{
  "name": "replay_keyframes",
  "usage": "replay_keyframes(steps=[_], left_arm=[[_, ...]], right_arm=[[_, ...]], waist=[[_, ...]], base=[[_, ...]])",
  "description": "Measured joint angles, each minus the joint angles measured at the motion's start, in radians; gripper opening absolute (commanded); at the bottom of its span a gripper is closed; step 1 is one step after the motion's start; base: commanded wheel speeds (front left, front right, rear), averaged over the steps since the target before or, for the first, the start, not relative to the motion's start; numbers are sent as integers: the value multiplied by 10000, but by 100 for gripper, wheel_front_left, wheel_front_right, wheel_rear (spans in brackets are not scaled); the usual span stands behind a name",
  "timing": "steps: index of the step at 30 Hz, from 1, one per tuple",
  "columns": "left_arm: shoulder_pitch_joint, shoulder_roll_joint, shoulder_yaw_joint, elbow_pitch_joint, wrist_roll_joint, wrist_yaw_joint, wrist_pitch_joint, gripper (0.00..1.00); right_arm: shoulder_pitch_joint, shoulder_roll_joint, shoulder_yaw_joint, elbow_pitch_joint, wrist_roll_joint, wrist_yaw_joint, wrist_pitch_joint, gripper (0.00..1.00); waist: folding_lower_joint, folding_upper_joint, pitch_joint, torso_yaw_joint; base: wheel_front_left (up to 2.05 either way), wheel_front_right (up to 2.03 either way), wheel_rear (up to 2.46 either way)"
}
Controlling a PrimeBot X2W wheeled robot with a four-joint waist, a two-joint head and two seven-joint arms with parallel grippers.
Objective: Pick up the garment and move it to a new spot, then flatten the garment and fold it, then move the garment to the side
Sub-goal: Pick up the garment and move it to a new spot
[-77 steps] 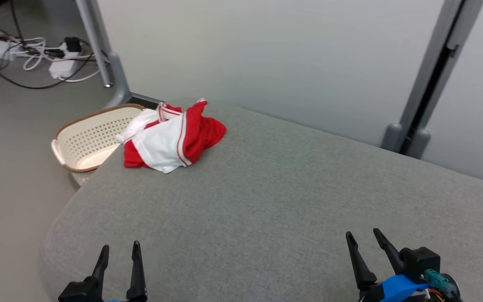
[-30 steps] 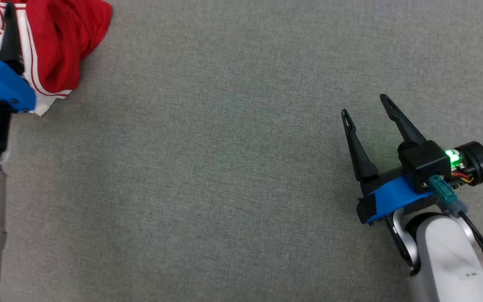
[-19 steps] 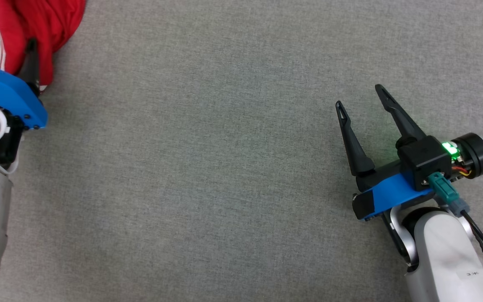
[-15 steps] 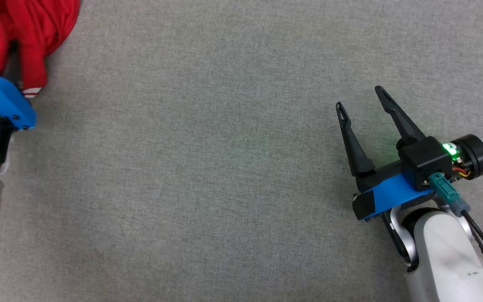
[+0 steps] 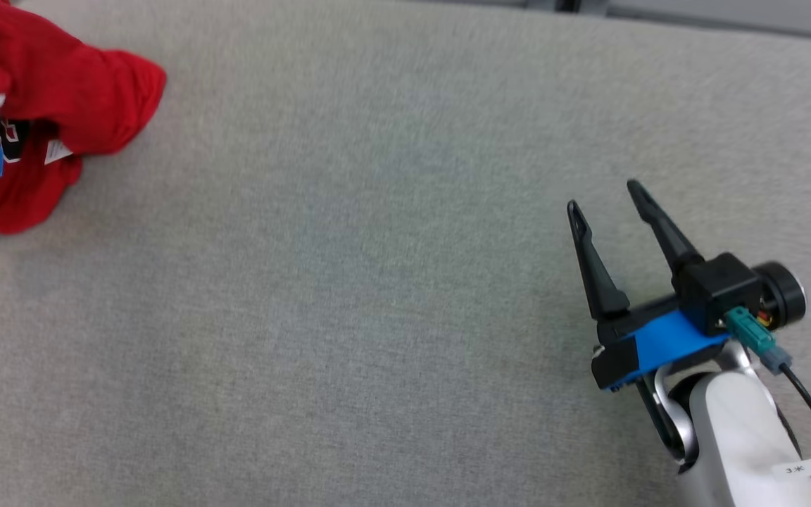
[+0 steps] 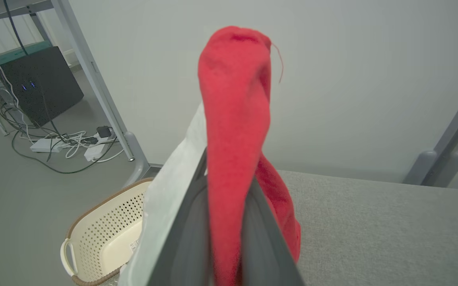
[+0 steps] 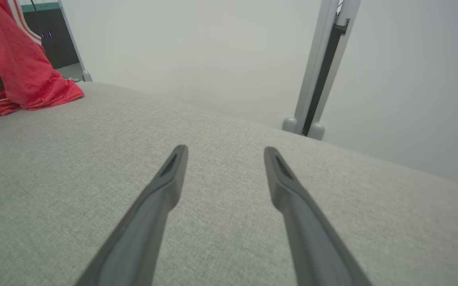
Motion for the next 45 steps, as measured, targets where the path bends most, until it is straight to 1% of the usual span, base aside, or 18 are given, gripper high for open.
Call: replay_keyframes(steps=[5, 7, 9, 11, 13, 17, 20, 22, 24, 28, 31, 34, 36, 37, 38, 39, 45], left_arm=[[-227, 123, -550, -1020, 12, 0, -4, 0], [-267, 94, -700, -1522, 15, 0, 98, 0], [-351, -54, -800, -2069, 6, 0, 267, 0], [-445, -328, -855, -2738, -75, 58, 499, 0], [-503, -765, -871, -3375, -299, 219, 792, 0], [-492, -1726, -959, -4598, -750, 748, 1340, 0], [-108, -2422, -1177, -5156, -872, 1198, 1417, 0], [519, -2924, -1269, -5164, -1032, 1486, 1317, 0], [1292, -3302, -1377, -4926, -1195, 1735, 1116, 0], [2695, -3764, -1425, -3837, -1455, 1975, 497, 0], [3531, -3708, -1321, -2711, -1490, 2128, -31, 0], [3866, -3584, -1216, -1852, -1494, 2123, -472, 0], [3929, -3553, -1185, -1469, -1498, 2019, -706, 0], [3933, -3544, -1172, -1329, -1499, 1990, -830, 35], [3933, -3540, -1168, -1227, -1498, 1908, -940, 96], [3937, -3553, -1135, -1127, -1511, 1887, -1032, 100], [3952, -3639, -1114, -890, -1436, 1574, -1419, 100]], right_arm=[[401, -4, -180, 665, 405, 0, -370, 100], [573, -4, -242, 892, 616, 0, -506, 100], [763, -6, -291, 1127, 788, 0, -654, 100], [908, -2, -374, 1285, 926, 0, -788, 100], [964, -8, -466, 1446, 1055, 0, -907, 100], [1078, -6, -675, 1636, 1229, 0, -1095, 100], [1063, -12, -815, 1756, 1319, 0, -1229, 100], [1029, -12, -838, 1868, 1415, 0, -1306, 100], [916, -4, -800, 1958, 1494, 0, -1373, 100], [656, -6, -650, 2178, 1668, 0, -1528, 100], [521, -6, -631, 2293, 1739, 0, -1622, 100], [462, -6, -740, 2395, 1722, 0, -1670, 100], [453, -8, -825, 2483, 1689, 0, -1705, 100], [452, -6, -849, 2504, 1647, 0, -1707, 100], [451, -8, -884, 2527, 1628, 0, -1716, 100], [451, -6, -917, 2558, 1611, 0, -1716, 100], [451, -4, -892, 2683, 1530, 0, -1735, 100]], waist=[[-1, 0, -1014, -271], [-1, 0, -1413, -449], [-2, 0, -1783, -675], [-2, 0, -2088, -961], [-2, 0, -2338, -1261], [-2, 0, -2614, -1832], [-2, 0, -2543, -2128], [0, 0, -2367, -2215], [1, 0, -2163, -2326], [2, 0, -1744, -2593], [2, 0, -1509, -2760], [2, 0, -1355, -2824], [2, 0, -1309, -2802], [2, 0, -1300, -2783], [2, 0, -1301, -2756], [2, 0, -1314, -2723], [2, 0, -1508, -2405]], base=[[0, 0, 0], [0, 0, 0], [0, 0, 0], [0, 0, 0], [0, 0, 0], [0, 0, 0], [0, 0, 0], [0, 0, 0], [0, 0, 0], [0, 0, 0], [0, 0, 0], [0, 0, 0], [0, 0, 0], [0, 0, 0], [0, 0, 0], [0, 0, 0], [0, 0, 0]])
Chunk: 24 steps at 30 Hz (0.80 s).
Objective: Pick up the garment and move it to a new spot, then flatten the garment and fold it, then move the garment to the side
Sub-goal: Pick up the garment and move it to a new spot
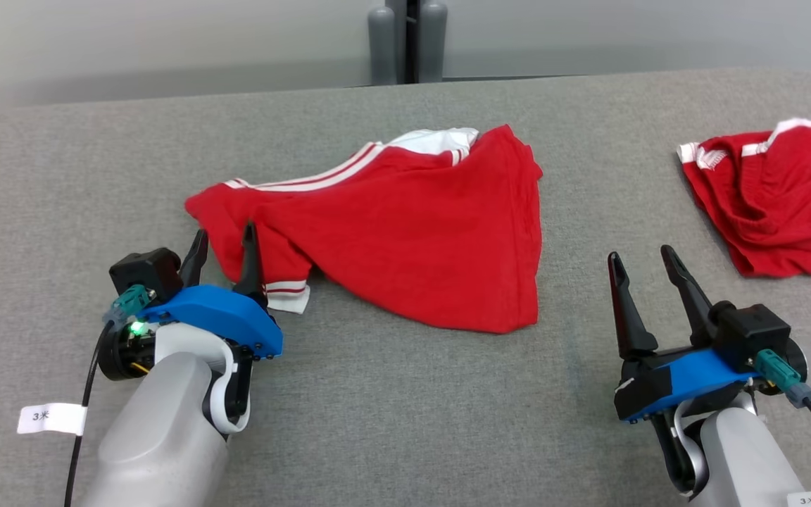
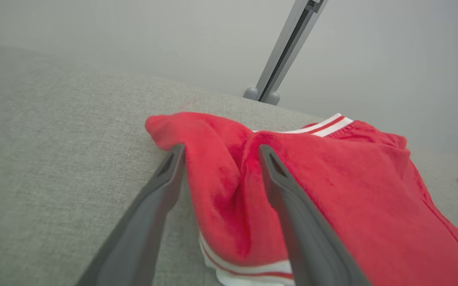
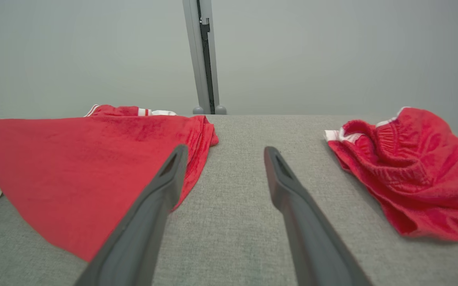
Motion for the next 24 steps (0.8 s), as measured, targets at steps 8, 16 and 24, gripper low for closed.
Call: replay_keyframes(steps=[8, 16, 24], left_arm=[[745, 395, 290, -1049, 698, -196, -142, 100], [3285, 533, 1243, -3267, 1526, -111, -144, 100], [5438, -73, 2073, -4652, 2301, -155, -144, 100]], right_arm=[[99, 0, 77, -128, -251, 0, -10, 100], [908, 0, 357, -104, -144, 0, -12, 100], [1827, 0, 681, 79, 219, 0, -12, 100]], waist=[[0, 0, -610, 398], [-2, 0, -1378, 710], [-2, 0, -1969, 862]], base=[[0, 0, 0], [0, 0, 0], [0, 0, 0]])
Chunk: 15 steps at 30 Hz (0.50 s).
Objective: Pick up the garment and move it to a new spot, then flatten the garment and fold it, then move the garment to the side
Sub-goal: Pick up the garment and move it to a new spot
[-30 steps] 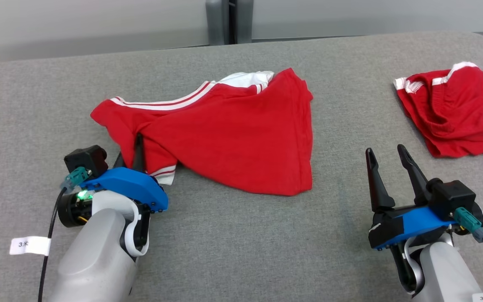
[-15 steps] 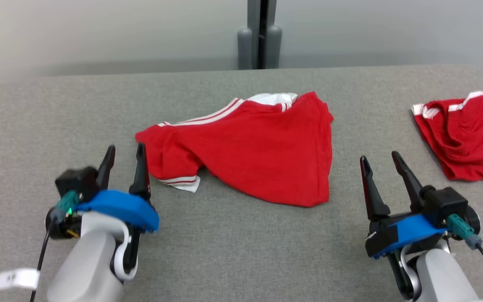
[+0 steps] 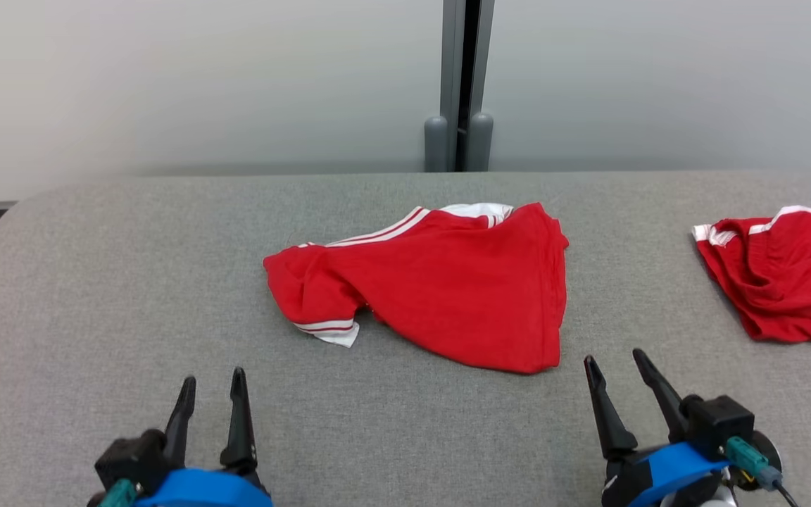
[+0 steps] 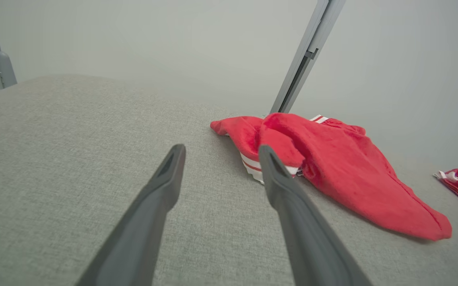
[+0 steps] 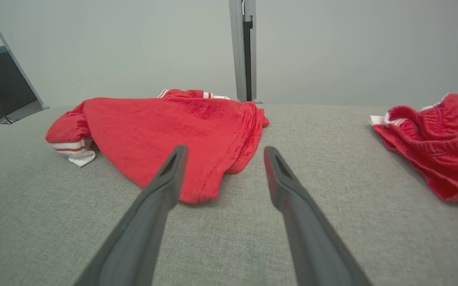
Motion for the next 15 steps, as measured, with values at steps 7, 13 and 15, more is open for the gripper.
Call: replay_keyframes(steps=[7, 13, 15], left_arm=[[823, -339, 416, -550, 556, -35, 0, 100], [971, -499, 533, -550, 826, -159, -2, 100], [976, -539, 587, -516, 851, -219, 0, 100]], right_arm=[[432, -2, 244, 42, 209, 0, 0, 100], [425, 0, 376, 132, 247, 0, 0, 100], [418, -2, 355, 144, 245, 0, 0, 100]], waist=[[0, 0, -385, -49], [1, 0, -470, -66], [1, 0, -483, -53]], base=[[0, 0, 0], [0, 0, 0], [0, 0, 0]])
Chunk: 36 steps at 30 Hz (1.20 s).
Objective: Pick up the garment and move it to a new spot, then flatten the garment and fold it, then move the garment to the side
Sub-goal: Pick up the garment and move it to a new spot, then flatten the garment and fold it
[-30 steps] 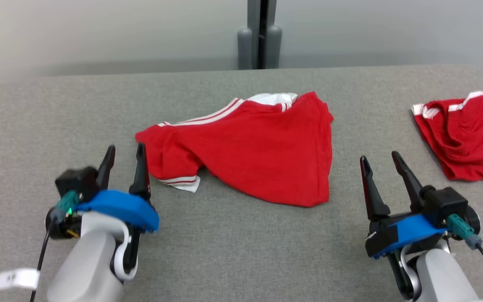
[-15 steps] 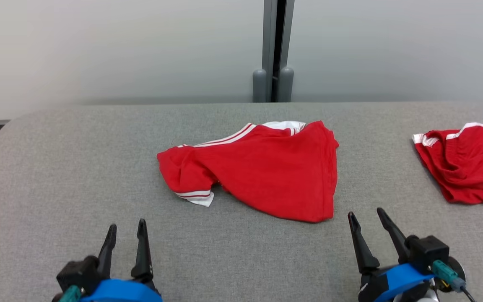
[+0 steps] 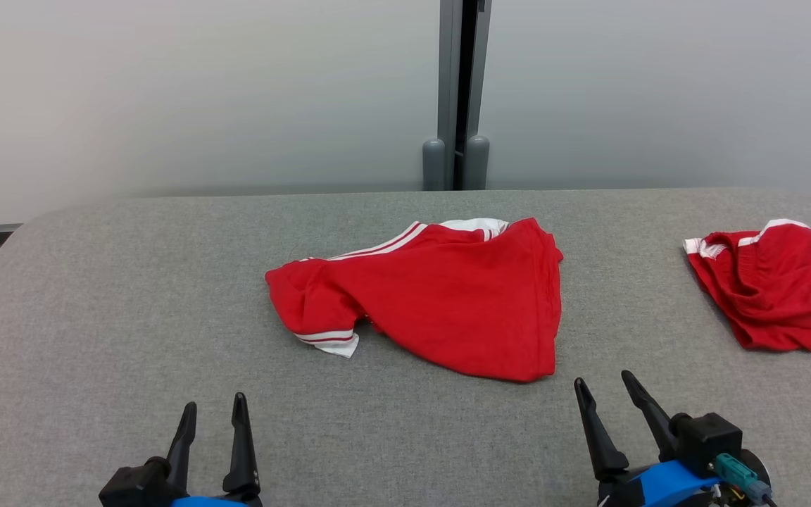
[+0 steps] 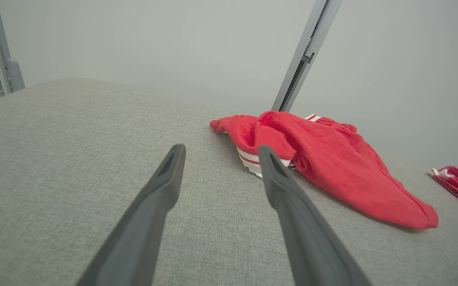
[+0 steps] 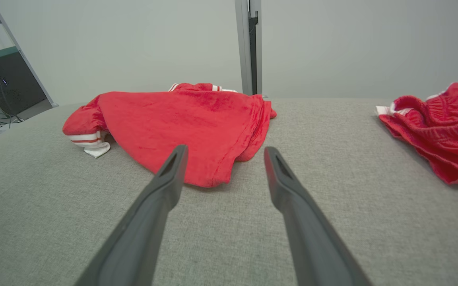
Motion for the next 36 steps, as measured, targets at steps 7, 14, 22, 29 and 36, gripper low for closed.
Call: replay_keyframes(steps=[7, 14, 22, 29, 36], left_arm=[[45, -63, 190, 98, 115, -104, -2, 100], [45, -140, 257, 163, 240, -178, 0, 100], [42, -219, 274, 188, 416, -259, 0, 100], [-201, -274, 180, 196, 520, -276, -2, 100], [-415, -322, 199, 286, 523, -267, 0, 100]], right_arm=[[-6, 0, -90, 48, -33, 0, 0, 100], [-14, 0, -180, 79, -67, 0, 0, 100], [-226, 2, -360, 138, -299, 0, 0, 100], [-1414, -2, -640, 1319, -993, 0, 930, 100], [-2388, -2, -616, 3058, -953, 0, 1965, 100]], waist=[[1, 0, 1, 33], [2, 0, 23, 74], [1, 0, 136, 170], [2, 0, 597, 518], [2, 0, 1130, 1143]], base=[[0, 0, 0], [0, 0, 0], [0, 0, 0], [0, 0, 0], [0, 0, 0]])
